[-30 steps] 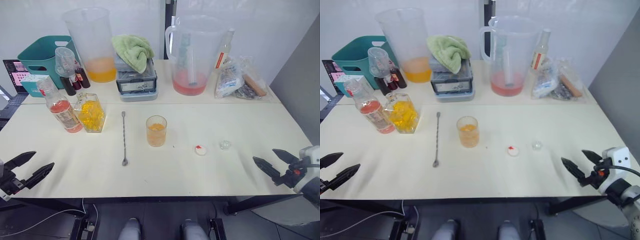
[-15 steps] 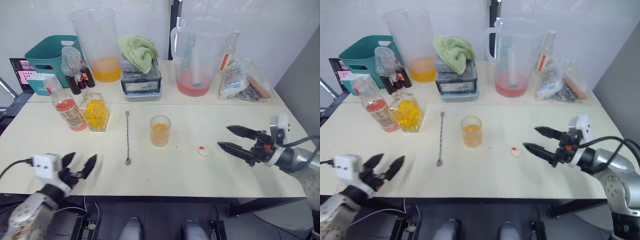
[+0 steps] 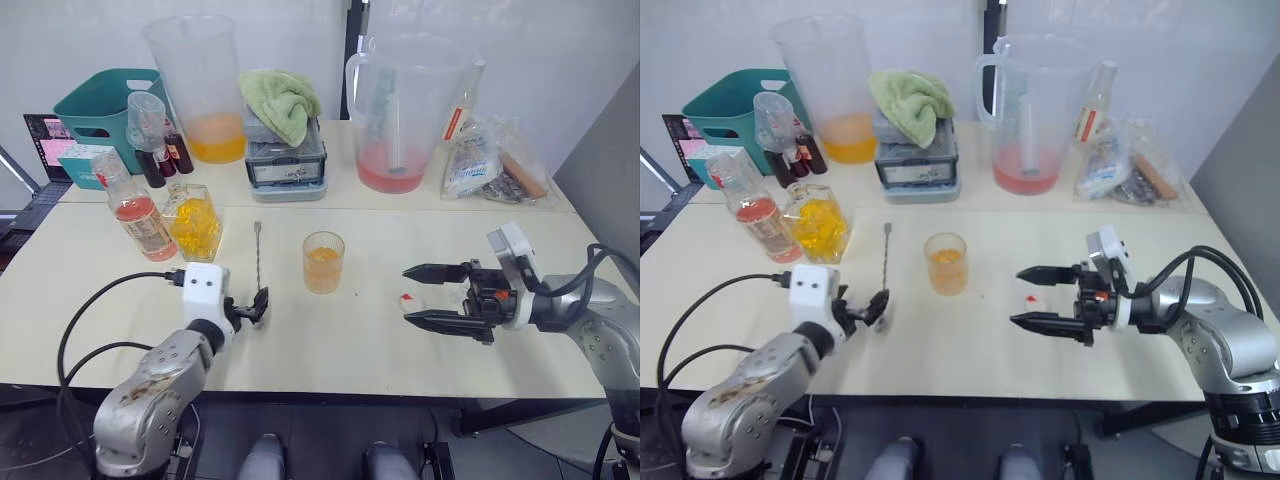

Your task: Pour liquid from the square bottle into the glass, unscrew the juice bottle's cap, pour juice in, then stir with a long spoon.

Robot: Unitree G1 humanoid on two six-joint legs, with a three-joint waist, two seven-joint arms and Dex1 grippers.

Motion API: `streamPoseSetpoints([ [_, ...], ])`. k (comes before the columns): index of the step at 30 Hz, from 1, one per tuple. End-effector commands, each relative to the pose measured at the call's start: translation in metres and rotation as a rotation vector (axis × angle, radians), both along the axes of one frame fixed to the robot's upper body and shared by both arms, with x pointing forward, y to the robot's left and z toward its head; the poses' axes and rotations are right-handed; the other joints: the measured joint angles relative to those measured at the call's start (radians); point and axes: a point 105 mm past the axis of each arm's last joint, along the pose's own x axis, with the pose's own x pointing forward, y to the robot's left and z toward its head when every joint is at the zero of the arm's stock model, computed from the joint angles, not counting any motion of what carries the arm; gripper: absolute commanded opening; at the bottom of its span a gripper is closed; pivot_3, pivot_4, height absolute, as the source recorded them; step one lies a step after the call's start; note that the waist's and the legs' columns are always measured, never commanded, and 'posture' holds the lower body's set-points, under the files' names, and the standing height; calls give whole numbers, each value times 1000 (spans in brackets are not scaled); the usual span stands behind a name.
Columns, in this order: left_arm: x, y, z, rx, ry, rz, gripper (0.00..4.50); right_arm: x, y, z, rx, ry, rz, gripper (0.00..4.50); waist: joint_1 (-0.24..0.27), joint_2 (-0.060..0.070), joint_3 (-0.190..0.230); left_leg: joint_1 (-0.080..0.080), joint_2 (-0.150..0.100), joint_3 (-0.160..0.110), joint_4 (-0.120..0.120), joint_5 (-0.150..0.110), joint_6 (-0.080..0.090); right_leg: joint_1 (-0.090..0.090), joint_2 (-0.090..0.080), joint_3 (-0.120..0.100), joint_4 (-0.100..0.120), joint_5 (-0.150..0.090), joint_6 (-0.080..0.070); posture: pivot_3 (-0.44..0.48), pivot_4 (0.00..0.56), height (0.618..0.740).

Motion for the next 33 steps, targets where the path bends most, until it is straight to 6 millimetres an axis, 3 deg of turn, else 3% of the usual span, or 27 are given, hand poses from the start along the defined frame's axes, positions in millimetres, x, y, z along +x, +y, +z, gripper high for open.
streamPoseSetpoints([
  [1,11,-4,-13,28,57,20,4472,-5,2,7,-2,-34,5,4500,1,0,0,0,0,0,0,0,0,0,0,0,0,0,0,0,150,740],
  [6,18,-6,-38,107,168,13,4472,-9,2,10,4,-41,-7,4500,1,1,0,0,0,0,0,0,0,1,0,0,0,0,0,0,150,740],
  [12,20,-13,-40,76,193,-20,2663,-13,4,11,10,-47,-18,4500,3,4,-3,2,0,0,0,0,0,3,0,0,0,0,0,0,150,740],
  [20,19,-3,-34,126,154,-79,19,-12,4,6,8,-40,-55,4500,3,5,-3,2,-1,0,-1,0,0,3,-1,0,-2,0,1,0,150,740],
  [26,21,18,-18,142,94,-104,19,-11,3,4,8,-43,-74,4500,0,5,-3,2,-1,0,-1,0,0,3,-1,0,-3,0,1,0,150,740],
  [29,20,37,0,152,33,-125,19,-10,3,4,6,-44,-83,4500,-5,4,-2,2,-1,0,-2,0,0,2,-1,0,-4,0,1,0,150,740],
  [33,8,54,18,164,-8,-244,19,-9,2,3,1,-45,-93,4500,-7,4,-1,0,0,0,-3,0,0,0,0,0,-3,0,1,0,150,740],
])
